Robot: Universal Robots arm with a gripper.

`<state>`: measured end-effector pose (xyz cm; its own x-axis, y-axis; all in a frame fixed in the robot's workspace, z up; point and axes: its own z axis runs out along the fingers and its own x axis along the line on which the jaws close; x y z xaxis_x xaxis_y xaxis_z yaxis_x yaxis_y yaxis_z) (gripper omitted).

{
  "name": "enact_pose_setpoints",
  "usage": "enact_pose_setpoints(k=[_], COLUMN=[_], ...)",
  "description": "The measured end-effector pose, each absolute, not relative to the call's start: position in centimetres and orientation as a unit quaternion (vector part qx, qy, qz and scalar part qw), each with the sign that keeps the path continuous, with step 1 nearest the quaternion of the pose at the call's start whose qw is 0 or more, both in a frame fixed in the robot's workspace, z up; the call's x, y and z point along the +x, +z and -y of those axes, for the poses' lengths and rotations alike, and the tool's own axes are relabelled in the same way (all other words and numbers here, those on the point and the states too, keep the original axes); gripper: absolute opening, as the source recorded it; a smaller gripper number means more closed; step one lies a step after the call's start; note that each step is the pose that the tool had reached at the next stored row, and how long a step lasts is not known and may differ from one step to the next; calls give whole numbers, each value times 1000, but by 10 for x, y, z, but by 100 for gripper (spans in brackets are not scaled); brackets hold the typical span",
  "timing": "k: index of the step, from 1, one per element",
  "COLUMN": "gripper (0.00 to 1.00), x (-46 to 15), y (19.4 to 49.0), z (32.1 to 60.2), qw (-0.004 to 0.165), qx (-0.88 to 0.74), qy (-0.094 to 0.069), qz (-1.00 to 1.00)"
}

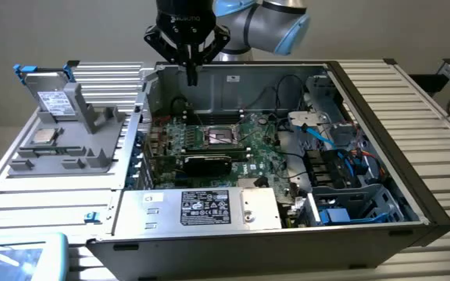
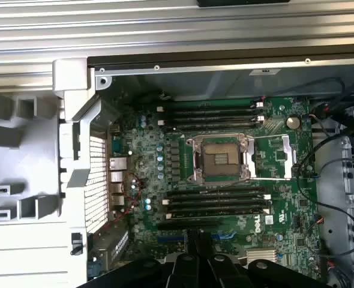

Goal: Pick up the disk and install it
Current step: 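Reach for the disk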

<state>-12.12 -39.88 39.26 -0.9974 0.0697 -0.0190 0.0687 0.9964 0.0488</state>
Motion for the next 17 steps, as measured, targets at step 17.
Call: enact_pose_setpoints(k=[17], gripper=[11], x=[-128], y=[393], z=[398], qw=[10], qx=[35], qy=[24], qz=[-999])
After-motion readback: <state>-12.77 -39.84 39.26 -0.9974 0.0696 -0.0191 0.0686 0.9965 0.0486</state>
